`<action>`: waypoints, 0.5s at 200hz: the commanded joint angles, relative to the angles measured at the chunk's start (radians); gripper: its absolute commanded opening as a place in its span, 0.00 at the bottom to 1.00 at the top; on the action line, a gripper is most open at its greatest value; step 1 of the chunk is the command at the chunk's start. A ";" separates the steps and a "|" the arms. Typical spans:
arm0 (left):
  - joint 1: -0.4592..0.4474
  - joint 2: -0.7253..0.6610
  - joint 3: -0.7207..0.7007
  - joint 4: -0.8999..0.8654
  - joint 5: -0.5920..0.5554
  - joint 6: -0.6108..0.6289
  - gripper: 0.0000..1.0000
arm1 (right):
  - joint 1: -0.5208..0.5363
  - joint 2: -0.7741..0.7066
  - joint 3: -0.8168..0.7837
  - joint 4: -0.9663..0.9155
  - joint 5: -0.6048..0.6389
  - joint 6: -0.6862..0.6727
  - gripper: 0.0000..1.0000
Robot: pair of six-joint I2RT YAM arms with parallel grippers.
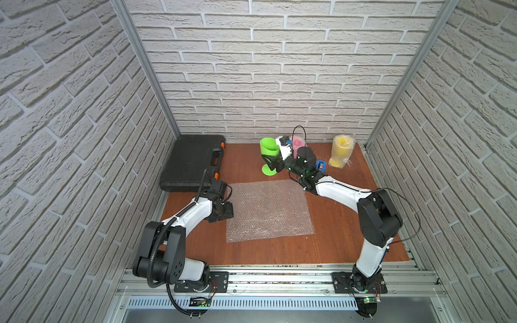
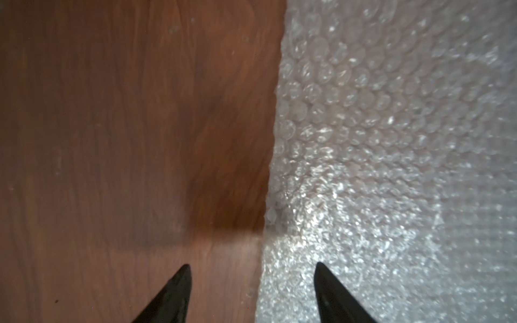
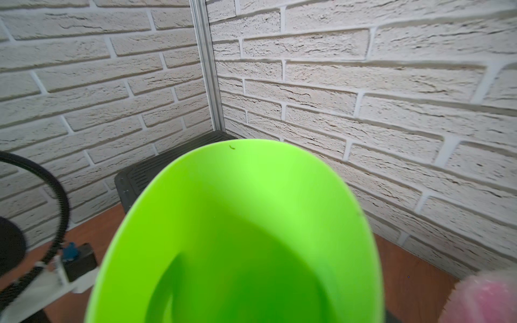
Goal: Wrap wine glasses in bubble wrap
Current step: Pick up the wine glass at the center of the board, then adjust the bubble wrap at the center of the board.
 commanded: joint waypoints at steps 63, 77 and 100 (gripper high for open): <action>-0.055 0.143 0.050 0.155 0.216 0.034 0.25 | 0.020 -0.291 -0.029 -0.553 0.053 0.169 0.63; -0.091 0.166 0.070 0.164 0.223 0.033 0.23 | 0.023 -0.316 -0.032 -0.622 0.050 0.202 0.61; -0.166 0.210 0.115 0.172 0.214 0.029 0.18 | 0.027 -0.344 -0.034 -0.744 0.055 0.258 0.60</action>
